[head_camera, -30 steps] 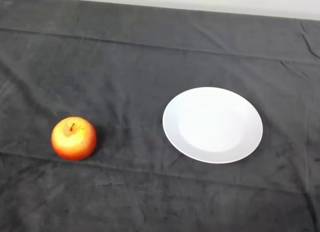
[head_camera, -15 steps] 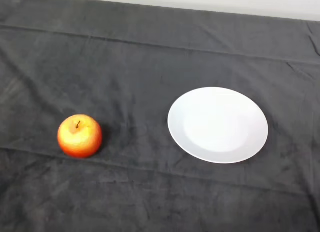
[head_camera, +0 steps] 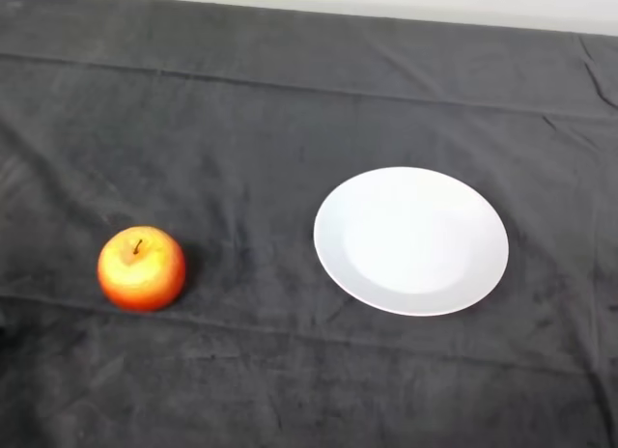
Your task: Move the apple to the plate
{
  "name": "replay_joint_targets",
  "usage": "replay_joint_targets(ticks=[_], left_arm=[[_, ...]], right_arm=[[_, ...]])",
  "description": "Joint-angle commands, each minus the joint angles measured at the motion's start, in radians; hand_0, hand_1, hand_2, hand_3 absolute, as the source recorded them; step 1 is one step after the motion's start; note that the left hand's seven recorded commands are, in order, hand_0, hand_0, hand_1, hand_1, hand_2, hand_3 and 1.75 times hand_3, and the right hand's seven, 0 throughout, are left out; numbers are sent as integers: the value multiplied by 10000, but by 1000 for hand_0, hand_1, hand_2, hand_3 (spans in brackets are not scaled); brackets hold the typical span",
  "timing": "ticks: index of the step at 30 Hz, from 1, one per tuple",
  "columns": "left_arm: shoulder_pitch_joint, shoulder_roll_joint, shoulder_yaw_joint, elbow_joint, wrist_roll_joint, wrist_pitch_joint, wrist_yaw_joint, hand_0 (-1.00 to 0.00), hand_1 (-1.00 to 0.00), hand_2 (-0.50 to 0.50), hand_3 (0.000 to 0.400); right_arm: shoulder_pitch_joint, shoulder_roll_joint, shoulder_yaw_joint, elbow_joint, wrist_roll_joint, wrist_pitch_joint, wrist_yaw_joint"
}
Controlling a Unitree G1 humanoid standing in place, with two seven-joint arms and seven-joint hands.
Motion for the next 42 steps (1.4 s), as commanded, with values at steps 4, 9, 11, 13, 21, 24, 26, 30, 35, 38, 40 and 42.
replay_joint_targets(ticks=[4,9,11,13,21,24,26,30,35,38,40,42], left_arm=[[-189,-180,-510,-672,471,-231,-143,0,0,0,0],[-249,-397,-847,-950,802,-56,-84,0,0,0,0],[-306,-523,-1015,-1064,978,56,0,0,0,0,0],[-357,-669,-1202,-1203,1168,190,107,0,0,0,0],[-647,-1138,-1973,-1584,1774,718,323,0,0,0,0],[-838,-1229,-2238,-1605,1926,913,306,0,0,0,0],[-978,-1280,-2409,-1572,2021,1017,290,0,0,0,0],[-1254,-1360,-2707,-1400,2175,1140,255,0,0,0,0],[-1599,-1454,-3022,-1064,2309,1215,211,0,0,0,0],[-1793,-1521,-3177,-843,2360,1236,202,0,0,0,0],[-1935,-1568,-3276,-677,2377,1249,187,0,0,0,0],[-2061,-1616,-3361,-520,2386,1255,177,0,0,0,0]], right_arm=[[-24,-274,-149,89,-51,-58,-13],[-20,-269,-147,75,-51,-58,-19],[-17,-266,-146,69,-51,-58,-22],[-15,-264,-145,62,-51,-58,-25],[-6,-253,-141,36,-51,-57,-38],[-3,-249,-139,26,-51,-57,-43],[-1,-247,-138,19,-50,-57,-46],[3,-243,-136,9,-50,-56,-52],[6,-241,-135,1,-49,-54,-57],[7,-241,-134,-1,-48,-53,-59],[7,-241,-134,-2,-47,-53,-60],[7,-241,-134,-2,-46,-52,-60]])
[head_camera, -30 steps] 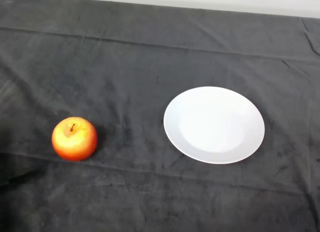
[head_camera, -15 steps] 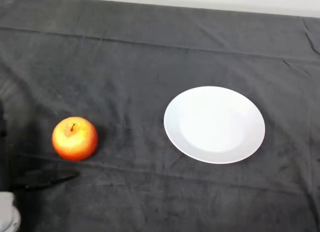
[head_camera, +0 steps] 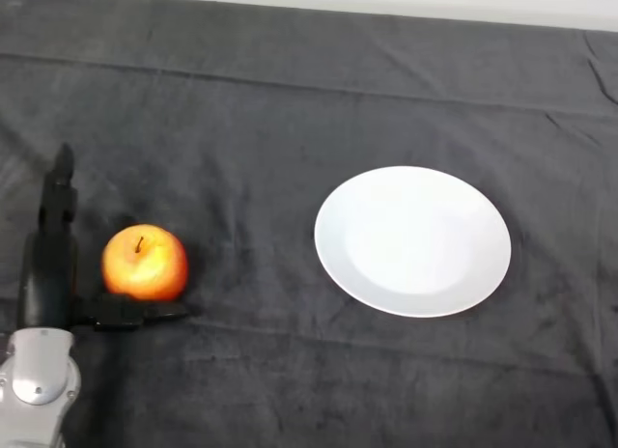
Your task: Move the apple to the plate
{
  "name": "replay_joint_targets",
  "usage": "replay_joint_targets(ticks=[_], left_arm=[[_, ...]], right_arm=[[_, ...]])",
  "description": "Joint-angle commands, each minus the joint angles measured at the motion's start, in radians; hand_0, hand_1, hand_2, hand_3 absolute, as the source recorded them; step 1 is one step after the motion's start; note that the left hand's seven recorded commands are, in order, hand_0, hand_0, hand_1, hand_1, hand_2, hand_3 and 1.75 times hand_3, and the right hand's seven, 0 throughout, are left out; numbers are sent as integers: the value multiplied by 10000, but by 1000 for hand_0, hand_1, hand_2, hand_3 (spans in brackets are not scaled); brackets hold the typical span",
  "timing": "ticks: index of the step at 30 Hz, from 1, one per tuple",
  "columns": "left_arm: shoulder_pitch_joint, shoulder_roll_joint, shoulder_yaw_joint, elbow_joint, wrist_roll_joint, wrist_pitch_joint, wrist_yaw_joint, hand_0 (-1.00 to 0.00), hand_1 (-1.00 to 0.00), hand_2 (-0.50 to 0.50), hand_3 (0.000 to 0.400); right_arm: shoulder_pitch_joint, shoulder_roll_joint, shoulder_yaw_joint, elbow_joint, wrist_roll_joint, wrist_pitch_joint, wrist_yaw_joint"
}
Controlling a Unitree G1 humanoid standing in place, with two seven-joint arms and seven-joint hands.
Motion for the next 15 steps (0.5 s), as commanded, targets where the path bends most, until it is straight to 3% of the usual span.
replay_joint_targets(ticks=[1,11,13,14,15], left_arm=[[-637,-36,-299,329,178,131,-30,0,0,0,0],[-1145,-309,-669,1040,111,108,-69,0,0,0,0],[-1207,-328,-732,1138,83,90,-101,-659,0,-329,264],[-1229,-330,-757,1175,73,79,-115,-1000,-47,-476,400],[-1250,-330,-785,1215,63,64,-128,-1000,-471,-265,400]], right_arm=[[6,-240,-136,-1,-46,-51,-57],[3,-245,-138,8,-41,-48,-55],[2,-246,-138,11,-40,-47,-54],[2,-247,-138,13,-39,-47,-53],[1,-248,-139,14,-39,-47,-52]])
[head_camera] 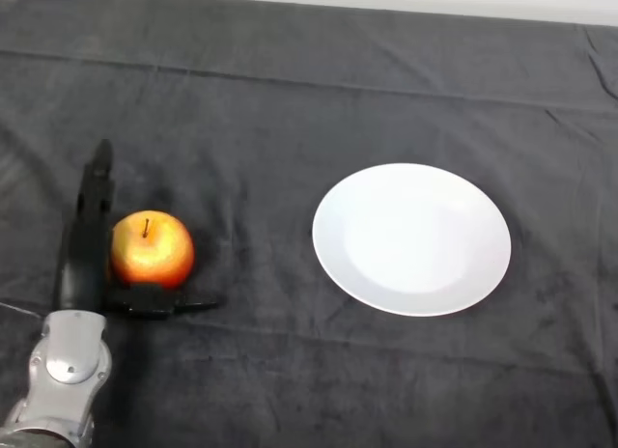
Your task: Move the apple to the plate
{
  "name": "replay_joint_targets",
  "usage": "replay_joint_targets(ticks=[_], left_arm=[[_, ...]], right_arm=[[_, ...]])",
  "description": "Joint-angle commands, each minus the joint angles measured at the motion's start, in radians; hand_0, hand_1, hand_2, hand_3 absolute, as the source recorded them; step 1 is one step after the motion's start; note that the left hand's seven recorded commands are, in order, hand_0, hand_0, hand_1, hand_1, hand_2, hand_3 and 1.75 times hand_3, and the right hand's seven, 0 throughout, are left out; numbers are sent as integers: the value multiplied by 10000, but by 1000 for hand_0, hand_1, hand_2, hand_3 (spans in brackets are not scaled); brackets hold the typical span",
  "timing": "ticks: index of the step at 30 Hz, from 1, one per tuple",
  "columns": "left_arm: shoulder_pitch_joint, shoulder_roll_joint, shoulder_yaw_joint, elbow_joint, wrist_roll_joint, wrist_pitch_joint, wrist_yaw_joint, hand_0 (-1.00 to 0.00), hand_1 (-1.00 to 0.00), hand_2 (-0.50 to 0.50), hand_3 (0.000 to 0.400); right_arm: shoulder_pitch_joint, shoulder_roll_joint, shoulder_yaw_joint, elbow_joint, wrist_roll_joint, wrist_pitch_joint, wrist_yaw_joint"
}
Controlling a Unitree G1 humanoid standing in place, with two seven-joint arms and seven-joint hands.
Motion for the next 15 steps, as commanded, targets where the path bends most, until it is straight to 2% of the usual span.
replay_joint_targets(ticks=[1,15], left_arm=[[-482,41,-201,447,74,7,-109,-1000,-992,-4,400],[-646,252,-478,615,188,-126,43,-1000,-1000,0,400]], right_arm=[[1,-248,-138,16,-39,-47,-52],[-6,-257,-141,36,-35,-45,-43]])
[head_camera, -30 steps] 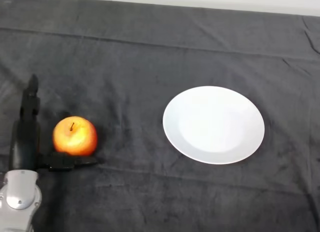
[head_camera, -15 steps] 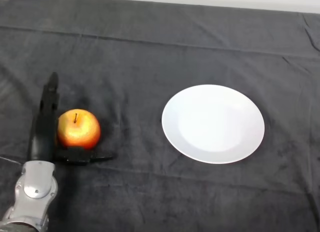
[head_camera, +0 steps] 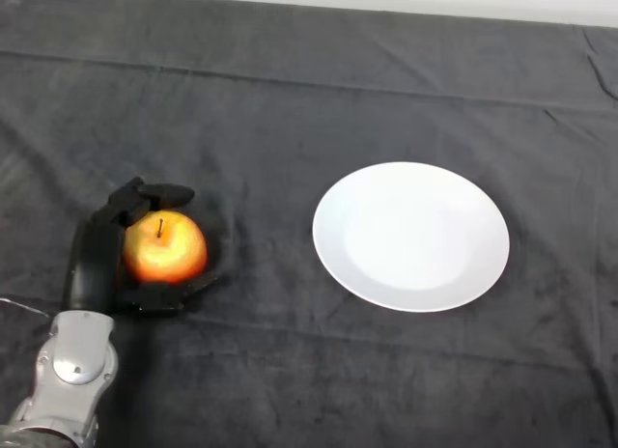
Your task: Move the apple to the plate
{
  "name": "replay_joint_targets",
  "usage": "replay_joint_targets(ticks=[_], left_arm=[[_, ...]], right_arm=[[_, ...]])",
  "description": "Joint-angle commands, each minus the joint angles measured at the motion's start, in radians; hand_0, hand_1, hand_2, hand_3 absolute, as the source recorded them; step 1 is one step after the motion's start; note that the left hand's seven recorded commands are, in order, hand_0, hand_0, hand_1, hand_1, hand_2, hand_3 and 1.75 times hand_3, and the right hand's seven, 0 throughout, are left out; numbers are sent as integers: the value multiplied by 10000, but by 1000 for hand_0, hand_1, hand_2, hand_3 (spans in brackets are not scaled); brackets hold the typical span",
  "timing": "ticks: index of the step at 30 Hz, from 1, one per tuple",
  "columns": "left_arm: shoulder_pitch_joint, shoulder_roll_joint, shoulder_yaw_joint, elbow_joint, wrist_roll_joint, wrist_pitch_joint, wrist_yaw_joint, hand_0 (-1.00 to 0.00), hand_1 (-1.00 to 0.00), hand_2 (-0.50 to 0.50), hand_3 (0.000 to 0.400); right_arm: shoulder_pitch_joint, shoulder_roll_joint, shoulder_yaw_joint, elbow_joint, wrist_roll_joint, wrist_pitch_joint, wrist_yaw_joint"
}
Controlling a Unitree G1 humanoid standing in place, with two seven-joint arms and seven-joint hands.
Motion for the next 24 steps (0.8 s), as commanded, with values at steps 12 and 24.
replay_joint_targets(ticks=[12,24], left_arm=[[-982,100,-446,-629,363,717,547,-1000,-1000,0,400],[-1030,-368,-1256,-2208,606,1388,1191,-1000,-1000,0,400]], right_arm=[[-7,-256,-140,38,-34,-47,-41],[3,-244,-134,12,-36,-50,-52]])
